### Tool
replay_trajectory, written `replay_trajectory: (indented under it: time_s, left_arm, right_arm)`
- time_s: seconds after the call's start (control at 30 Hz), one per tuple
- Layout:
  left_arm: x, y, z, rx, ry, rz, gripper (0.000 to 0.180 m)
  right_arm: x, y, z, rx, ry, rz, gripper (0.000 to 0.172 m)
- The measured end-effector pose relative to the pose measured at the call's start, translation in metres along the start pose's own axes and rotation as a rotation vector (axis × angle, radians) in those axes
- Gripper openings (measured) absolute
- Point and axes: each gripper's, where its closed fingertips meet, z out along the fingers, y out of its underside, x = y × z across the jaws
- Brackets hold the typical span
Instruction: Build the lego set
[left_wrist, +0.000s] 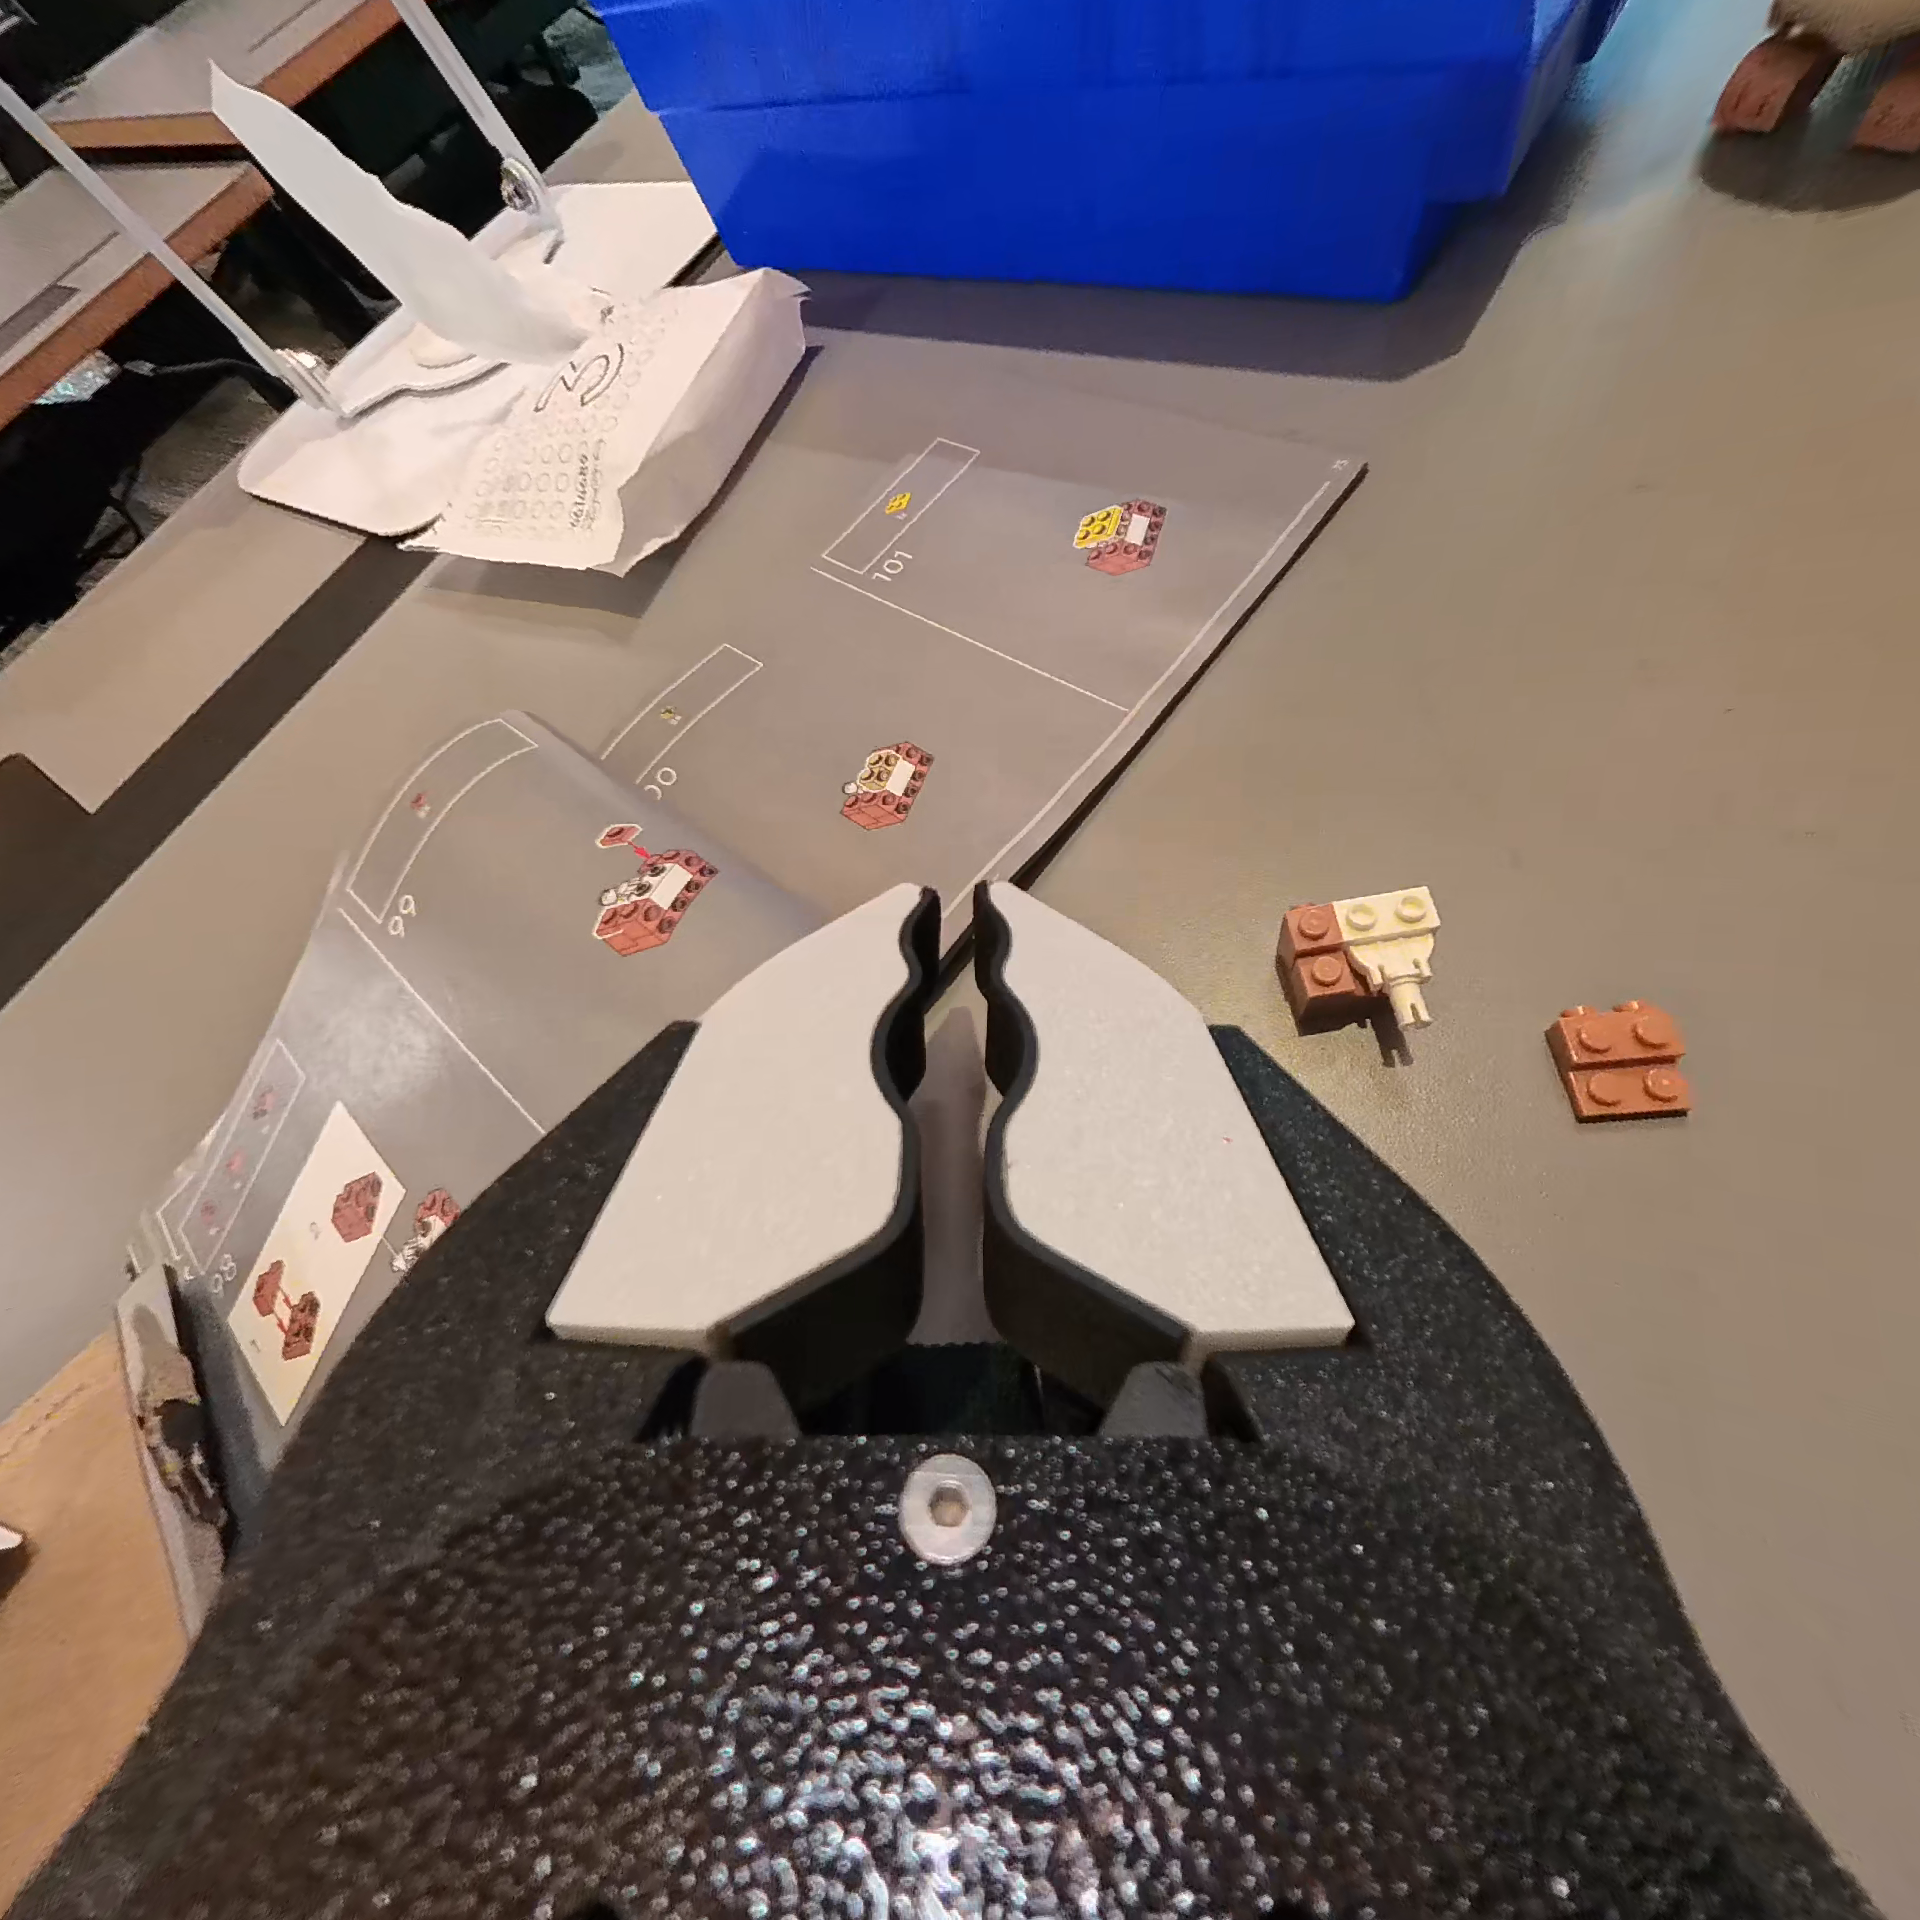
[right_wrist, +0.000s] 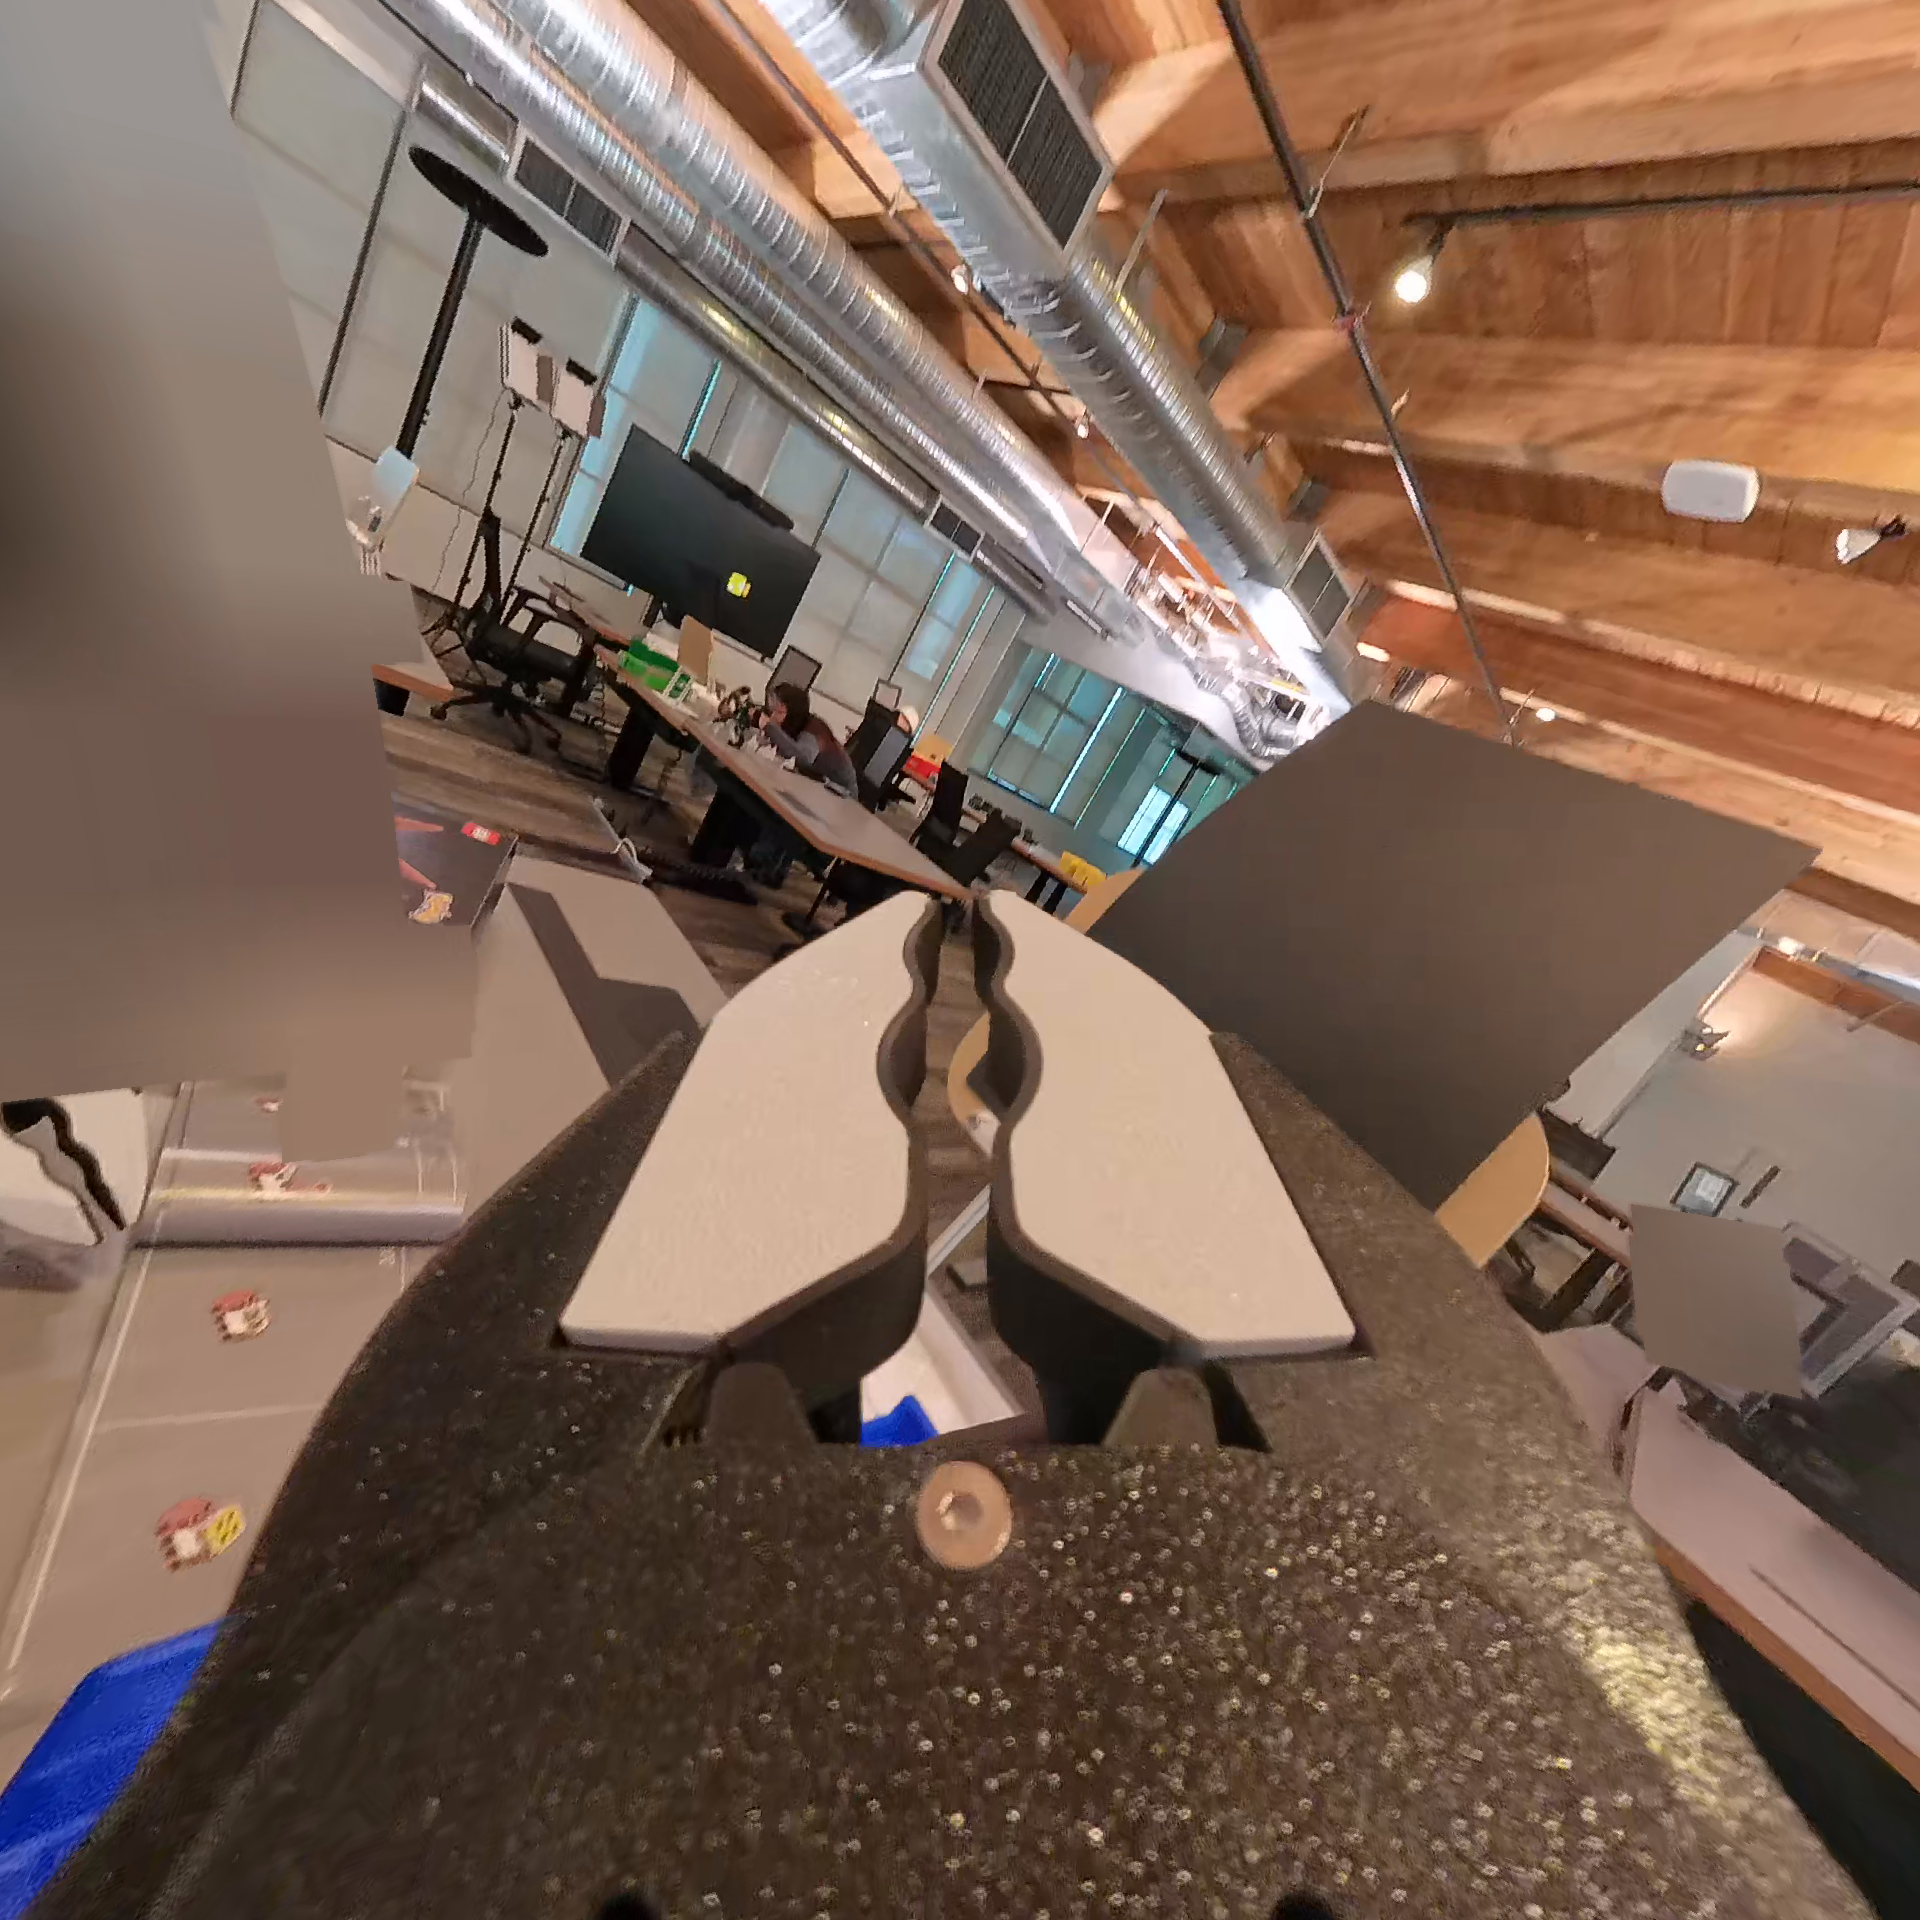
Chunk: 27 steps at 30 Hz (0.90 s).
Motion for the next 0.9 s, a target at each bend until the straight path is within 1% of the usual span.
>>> replay_trajectory:
  time_s: [0.1,0.17,0.3,0.37,0.47,0.53,0.57,0.63,0.7,0.77,0.83,0.9]
  left_arm:
    - [-0.001,-0.001,-0.001,0.01,-0.004,-0.002,0.005]
    - [0.0,-0.001,-0.001,0.012,-0.002,-0.002,0.005]
    - [0.002,-0.001,-0.001,0.006,-0.001,0.016,0.005]
    - [0.003,-0.001,-0.001,0.005,-0.003,0.028,0.005]
    - [0.004,0.0,-0.001,0.001,-0.002,0.034,0.005]
    - [0.004,0.0,0.0,-0.005,0.001,0.034,0.006]
    - [0.004,0.0,0.0,-0.006,0.002,0.035,0.006]
    - [0.005,0.001,0.0,-0.007,0.002,0.039,0.006]
    - [0.005,0.0,0.0,-0.007,0.002,0.04,0.006]
    - [0.004,0.0,0.0,-0.005,0.001,0.038,0.006]
    - [0.004,0.0,-0.001,-0.002,0.0,0.036,0.006]
    - [0.004,0.0,-0.001,-0.003,-0.002,0.037,0.006]
  right_arm:
    - [-0.001,-0.01,0.005,0.051,-0.013,0.009,0.005]
    - [-0.003,-0.009,0.008,0.048,-0.015,0.0,0.005]
    - [-0.005,0.006,0.003,-0.055,-0.014,-0.065,0.005]
    - [-0.005,0.029,-0.008,-0.181,-0.035,-0.093,0.005]
    - [-0.019,0.094,-0.038,-0.526,-0.179,-0.062,0.006]
    - [-0.029,0.138,-0.063,-0.755,-0.243,-0.105,0.007]
    - [-0.035,0.155,-0.074,-0.844,-0.277,-0.126,0.008]
    - [-0.047,0.174,-0.086,-0.93,-0.34,-0.118,0.011]
    - [-0.054,0.18,-0.086,-0.931,-0.376,-0.093,0.012]
    - [-0.053,0.181,-0.078,-0.893,-0.367,-0.071,0.013]
    - [-0.049,0.179,-0.064,-0.825,-0.339,-0.05,0.017]
    - [-0.039,0.172,-0.045,-0.714,-0.285,-0.024,0.02]
